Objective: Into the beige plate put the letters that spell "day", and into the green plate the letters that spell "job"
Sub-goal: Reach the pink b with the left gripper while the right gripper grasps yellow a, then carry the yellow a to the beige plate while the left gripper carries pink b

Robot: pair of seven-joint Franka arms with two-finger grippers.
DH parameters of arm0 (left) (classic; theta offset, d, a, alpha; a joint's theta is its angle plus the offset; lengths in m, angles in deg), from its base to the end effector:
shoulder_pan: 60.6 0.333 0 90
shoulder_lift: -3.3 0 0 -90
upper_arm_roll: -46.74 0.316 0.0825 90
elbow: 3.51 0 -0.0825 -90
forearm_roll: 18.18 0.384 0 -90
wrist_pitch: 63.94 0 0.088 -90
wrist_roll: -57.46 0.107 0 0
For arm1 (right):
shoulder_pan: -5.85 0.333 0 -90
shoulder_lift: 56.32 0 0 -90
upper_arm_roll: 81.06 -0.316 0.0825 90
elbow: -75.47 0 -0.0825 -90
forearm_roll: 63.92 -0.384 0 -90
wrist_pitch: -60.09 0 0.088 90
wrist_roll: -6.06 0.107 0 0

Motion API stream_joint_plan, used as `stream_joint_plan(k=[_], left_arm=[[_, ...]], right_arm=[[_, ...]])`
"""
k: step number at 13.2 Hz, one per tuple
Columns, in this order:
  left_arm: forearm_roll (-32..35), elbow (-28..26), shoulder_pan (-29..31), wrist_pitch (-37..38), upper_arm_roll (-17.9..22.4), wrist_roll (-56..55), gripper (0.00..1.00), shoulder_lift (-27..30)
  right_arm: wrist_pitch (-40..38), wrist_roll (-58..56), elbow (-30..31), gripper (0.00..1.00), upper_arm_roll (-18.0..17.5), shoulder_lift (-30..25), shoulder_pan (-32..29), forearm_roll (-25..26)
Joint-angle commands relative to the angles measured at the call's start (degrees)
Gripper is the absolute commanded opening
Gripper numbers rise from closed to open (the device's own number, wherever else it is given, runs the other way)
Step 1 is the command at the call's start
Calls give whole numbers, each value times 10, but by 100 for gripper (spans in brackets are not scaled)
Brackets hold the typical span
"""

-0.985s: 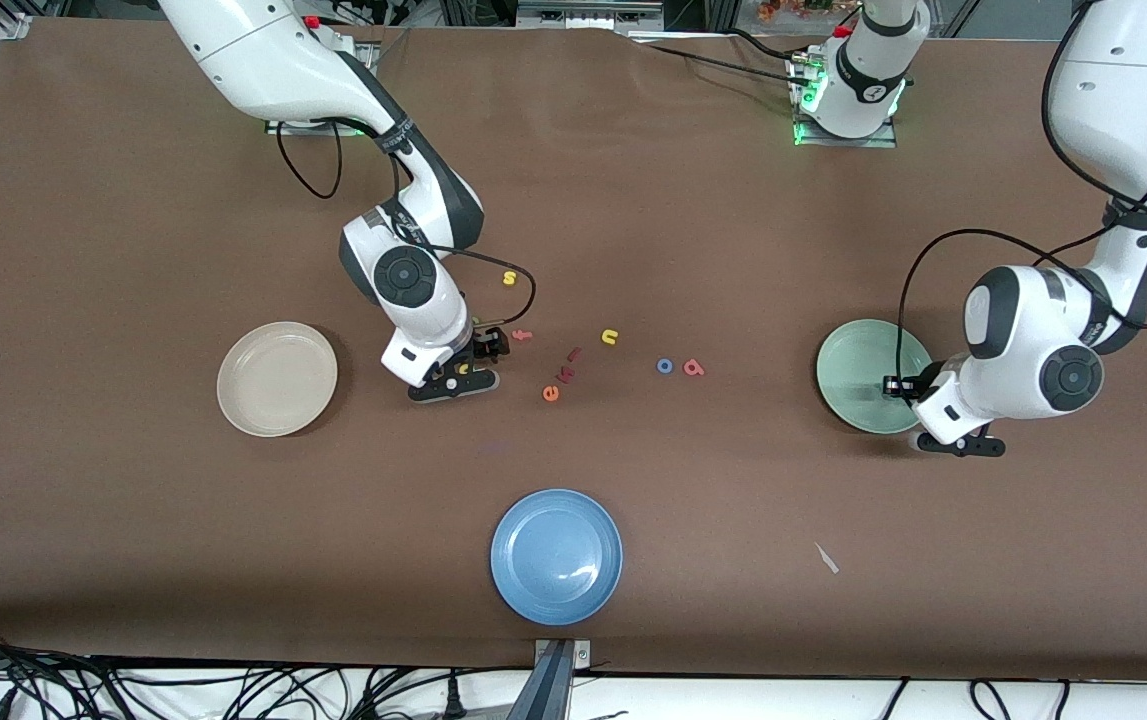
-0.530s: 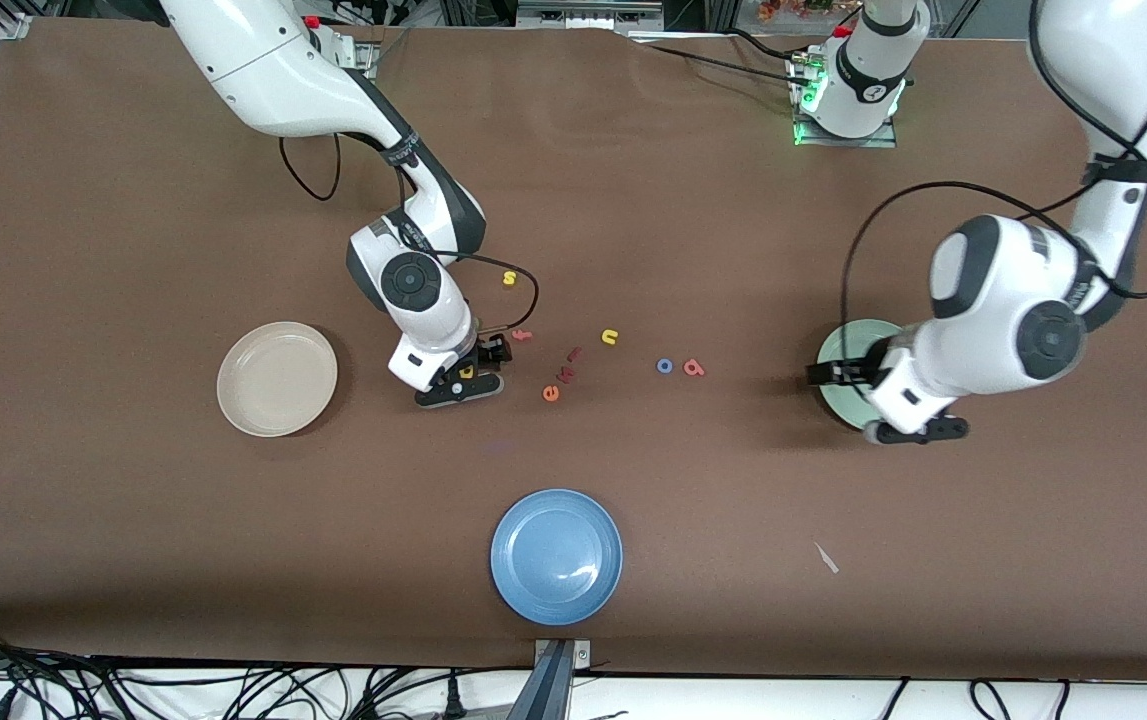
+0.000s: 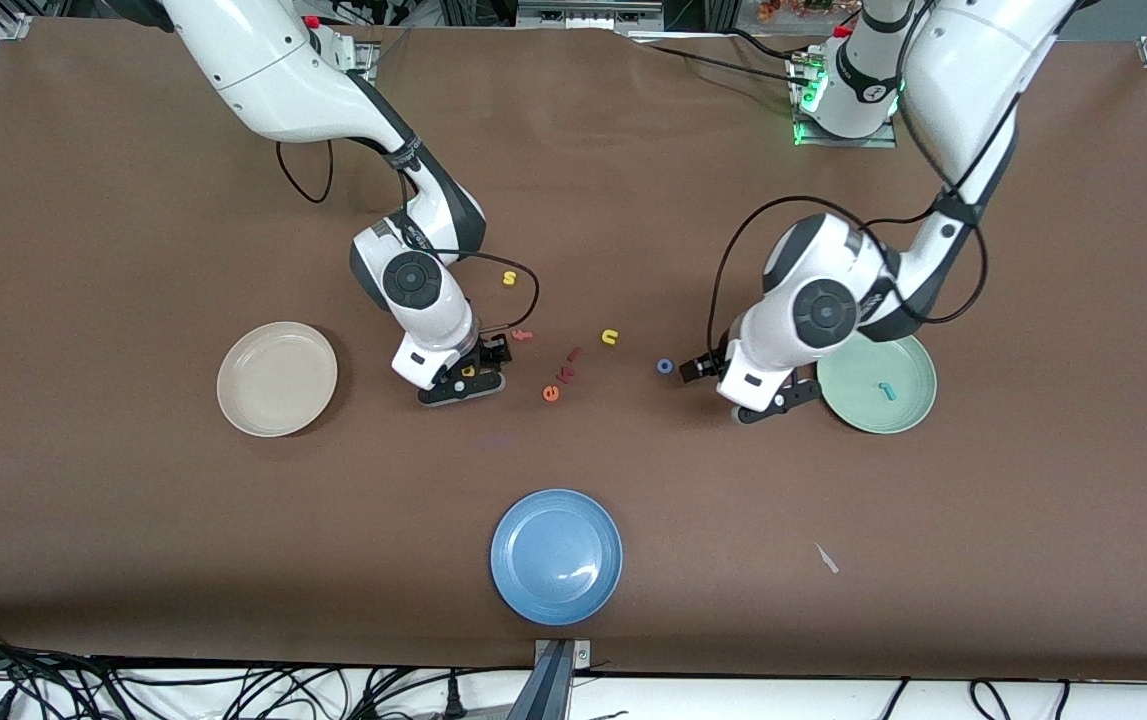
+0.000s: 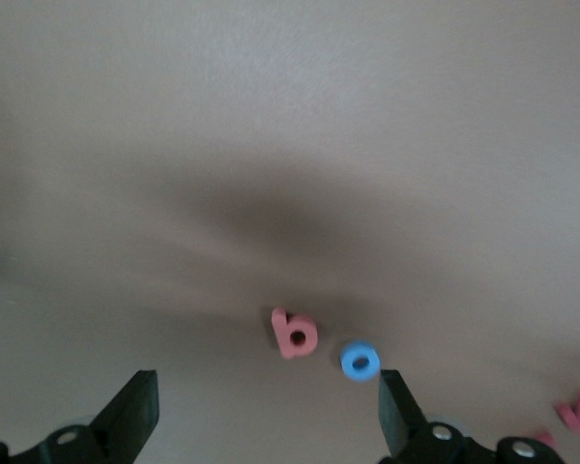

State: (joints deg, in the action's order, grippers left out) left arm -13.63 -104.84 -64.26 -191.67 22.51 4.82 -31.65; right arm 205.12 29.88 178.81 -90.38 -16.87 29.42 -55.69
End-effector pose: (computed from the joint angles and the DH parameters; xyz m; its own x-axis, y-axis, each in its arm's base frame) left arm 0.5854 -0.2826 0.2352 0.8894 0.4117 -0.1988 0.4261 -0.9040 0.0342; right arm 0.5537 0.3514 0.1704 0.9718 0.2319 0.0418 0.2334 -0.9718 -0.0348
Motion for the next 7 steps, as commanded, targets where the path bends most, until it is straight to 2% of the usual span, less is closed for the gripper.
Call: stream_joint_plan(k=[1, 2, 4, 5, 6, 7], left_arm=[[26, -18, -12, -49, 4, -56, 100, -22], [28, -31, -12, -72, 3, -66, 100, -21], [31, -36, -14, -86, 4, -69, 87, -23], [50, -36, -17, -91, 4, -72, 83, -30], [65, -38, -18, -95, 3, -83, 72, -32], [77, -44, -17, -96, 3, -84, 70, -31]], right_arm=[[11, -1, 14, 72, -4, -3, -4, 9], [11, -3, 15, 69, -3, -3, -4, 9], [11, -10, 18, 55, -3, -5, -5, 8], [11, -10, 18, 52, -3, -5, -5, 9], [11, -10, 18, 49, -3, -4, -5, 9], [11, -11, 18, 44, -3, -4, -5, 9]])
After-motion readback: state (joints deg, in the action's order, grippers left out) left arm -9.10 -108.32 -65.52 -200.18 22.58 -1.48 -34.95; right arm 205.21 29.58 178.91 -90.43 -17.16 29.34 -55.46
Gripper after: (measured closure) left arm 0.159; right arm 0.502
